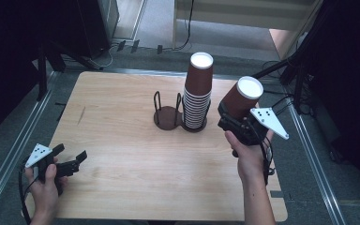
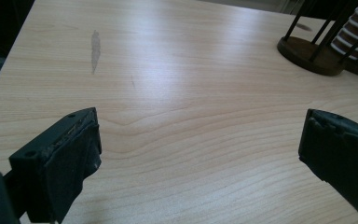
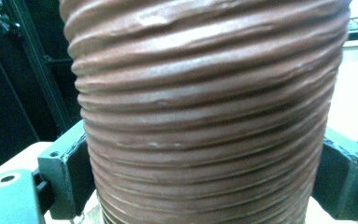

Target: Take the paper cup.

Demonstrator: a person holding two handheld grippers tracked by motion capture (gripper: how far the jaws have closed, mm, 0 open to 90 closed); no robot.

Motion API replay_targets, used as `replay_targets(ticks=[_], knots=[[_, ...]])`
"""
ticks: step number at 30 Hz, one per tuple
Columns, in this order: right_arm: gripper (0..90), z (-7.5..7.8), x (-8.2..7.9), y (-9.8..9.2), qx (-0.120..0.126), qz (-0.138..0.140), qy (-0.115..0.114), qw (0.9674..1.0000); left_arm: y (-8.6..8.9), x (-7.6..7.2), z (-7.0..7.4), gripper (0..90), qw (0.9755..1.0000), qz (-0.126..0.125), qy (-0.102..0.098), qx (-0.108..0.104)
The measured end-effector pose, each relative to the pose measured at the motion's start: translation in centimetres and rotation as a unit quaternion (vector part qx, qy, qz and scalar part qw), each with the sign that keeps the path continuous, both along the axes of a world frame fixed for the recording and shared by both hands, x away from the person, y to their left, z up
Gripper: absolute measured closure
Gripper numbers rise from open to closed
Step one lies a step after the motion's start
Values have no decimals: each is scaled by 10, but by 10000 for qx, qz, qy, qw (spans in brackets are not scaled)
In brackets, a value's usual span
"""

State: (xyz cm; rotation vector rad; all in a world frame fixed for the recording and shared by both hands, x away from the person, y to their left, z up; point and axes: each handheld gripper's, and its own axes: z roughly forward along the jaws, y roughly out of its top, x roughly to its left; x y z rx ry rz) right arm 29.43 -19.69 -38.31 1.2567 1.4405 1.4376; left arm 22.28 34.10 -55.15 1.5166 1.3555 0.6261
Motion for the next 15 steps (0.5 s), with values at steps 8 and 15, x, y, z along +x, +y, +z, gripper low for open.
replay_targets(ticks=[8,15], knots=[[99,-21,-7,2,-122,-20,113,9999,-4,0,1,0,9995,-84,113,294],[100,-39,-13,1,-185,-18,232,9996,-5,-3,10,0,9996,-163,-74,-213]])
